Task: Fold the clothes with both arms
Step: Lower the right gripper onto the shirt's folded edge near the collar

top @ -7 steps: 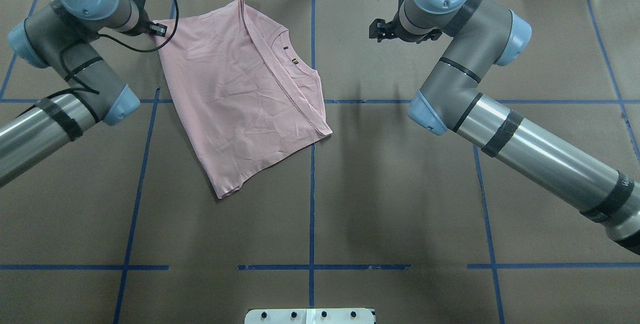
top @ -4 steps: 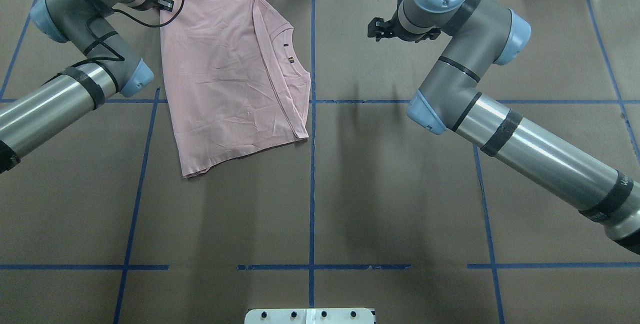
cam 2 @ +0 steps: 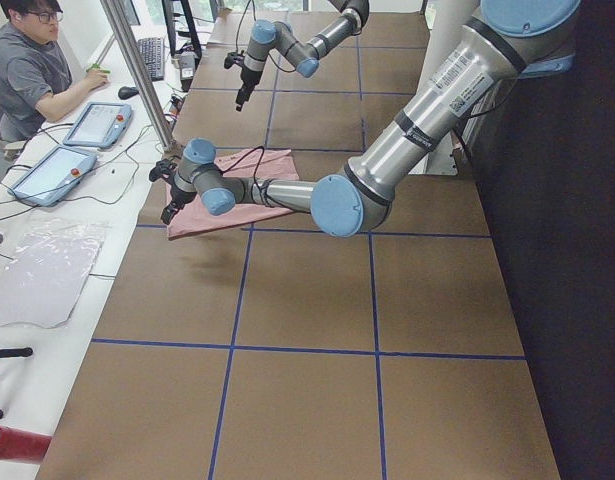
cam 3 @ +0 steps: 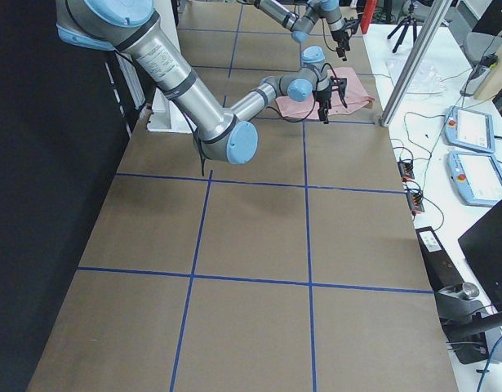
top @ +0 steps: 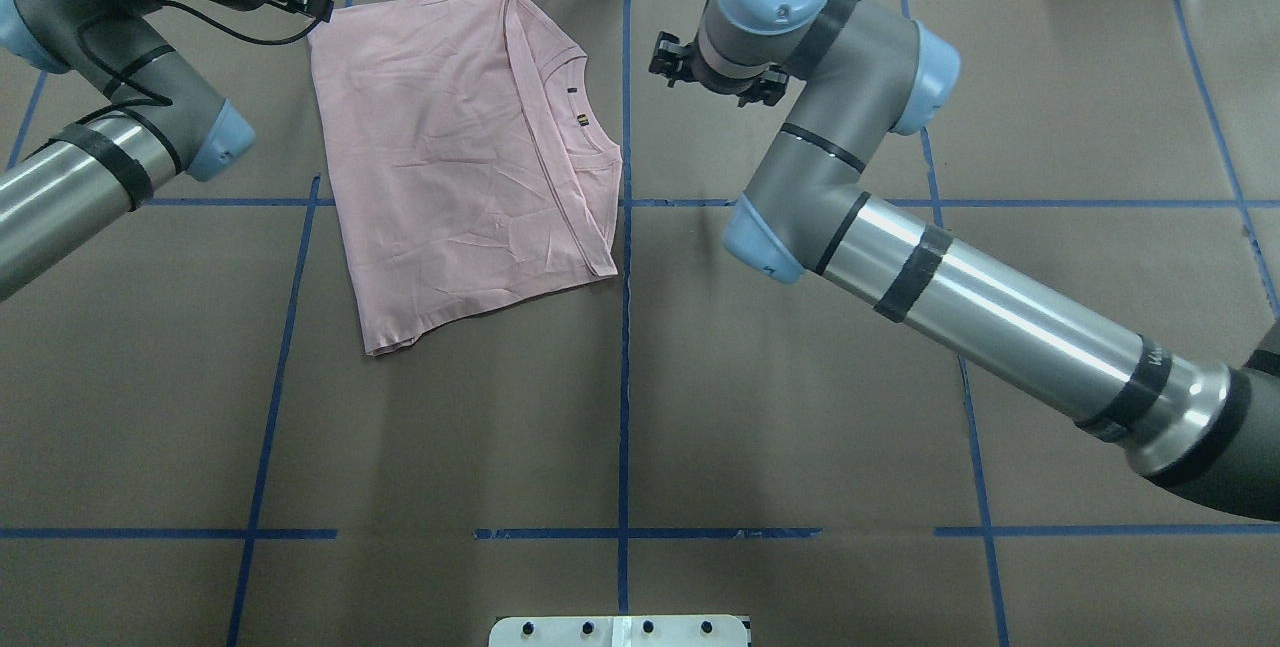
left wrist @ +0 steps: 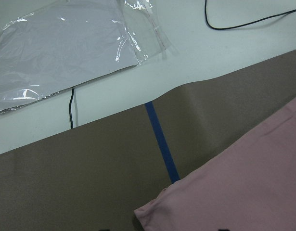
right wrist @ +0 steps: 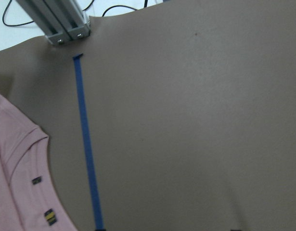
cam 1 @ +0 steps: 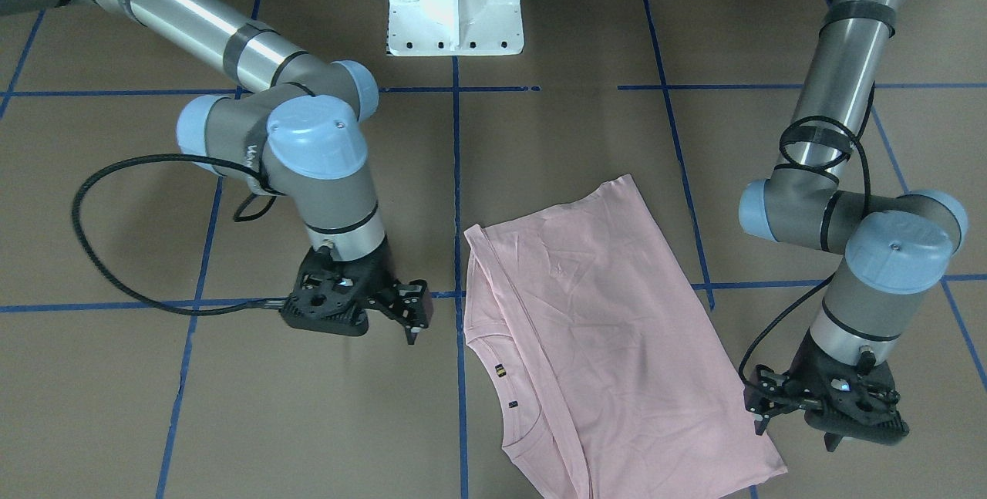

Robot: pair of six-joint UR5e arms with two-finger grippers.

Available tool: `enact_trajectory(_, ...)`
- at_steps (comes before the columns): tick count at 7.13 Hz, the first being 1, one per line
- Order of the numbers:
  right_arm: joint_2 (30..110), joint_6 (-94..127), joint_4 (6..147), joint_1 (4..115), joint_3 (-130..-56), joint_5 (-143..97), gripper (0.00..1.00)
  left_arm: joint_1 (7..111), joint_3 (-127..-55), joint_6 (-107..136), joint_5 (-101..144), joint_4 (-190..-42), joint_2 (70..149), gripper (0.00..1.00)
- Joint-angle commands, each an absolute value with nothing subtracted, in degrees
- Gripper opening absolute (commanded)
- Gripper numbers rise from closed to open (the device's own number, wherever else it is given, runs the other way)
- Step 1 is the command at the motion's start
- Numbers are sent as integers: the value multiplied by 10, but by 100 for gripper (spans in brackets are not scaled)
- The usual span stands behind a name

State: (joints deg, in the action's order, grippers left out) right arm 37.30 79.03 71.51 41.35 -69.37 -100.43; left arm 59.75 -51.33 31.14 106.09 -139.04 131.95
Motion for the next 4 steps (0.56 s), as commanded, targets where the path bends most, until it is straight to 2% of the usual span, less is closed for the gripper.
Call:
enact_trajectory(1, 314, 841, 725, 364, -635, -972, 69, 599, -533, 312, 1066, -1392, 1310, 100)
enact_trajectory(4, 273, 844, 787, 315, -612, -947, 69, 599, -533, 313, 1066, -1392, 1310, 100)
